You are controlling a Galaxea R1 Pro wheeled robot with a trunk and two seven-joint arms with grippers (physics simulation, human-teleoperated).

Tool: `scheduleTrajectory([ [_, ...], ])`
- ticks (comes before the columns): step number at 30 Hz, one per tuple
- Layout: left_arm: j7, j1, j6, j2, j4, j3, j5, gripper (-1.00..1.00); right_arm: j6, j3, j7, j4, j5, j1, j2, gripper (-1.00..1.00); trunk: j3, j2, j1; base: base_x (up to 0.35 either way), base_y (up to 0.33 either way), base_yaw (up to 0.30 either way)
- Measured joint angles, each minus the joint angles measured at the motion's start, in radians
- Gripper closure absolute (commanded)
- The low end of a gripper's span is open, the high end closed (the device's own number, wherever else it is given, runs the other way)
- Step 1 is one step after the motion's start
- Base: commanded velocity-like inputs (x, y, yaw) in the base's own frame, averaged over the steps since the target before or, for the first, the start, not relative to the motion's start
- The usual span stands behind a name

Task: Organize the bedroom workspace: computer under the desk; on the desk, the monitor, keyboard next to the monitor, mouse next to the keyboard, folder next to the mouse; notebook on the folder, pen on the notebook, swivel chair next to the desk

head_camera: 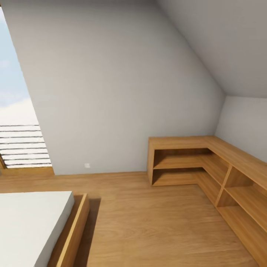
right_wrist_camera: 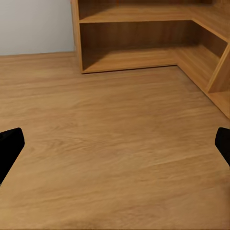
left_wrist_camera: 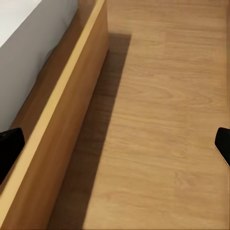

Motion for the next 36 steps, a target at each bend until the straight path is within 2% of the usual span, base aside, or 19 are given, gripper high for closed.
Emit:
scheduleTrajectory([
  [36, 0.003, 0.000, 0.001, 0.000, 0.000, 0.000, 0.000, -1.00, 0.000, 0.000, 0.000, 0.000, 0.000, 0.000, 0.000, -1.00, 0.046, 0.000, 0.000, 0.329, 0.002, -0.102],
])
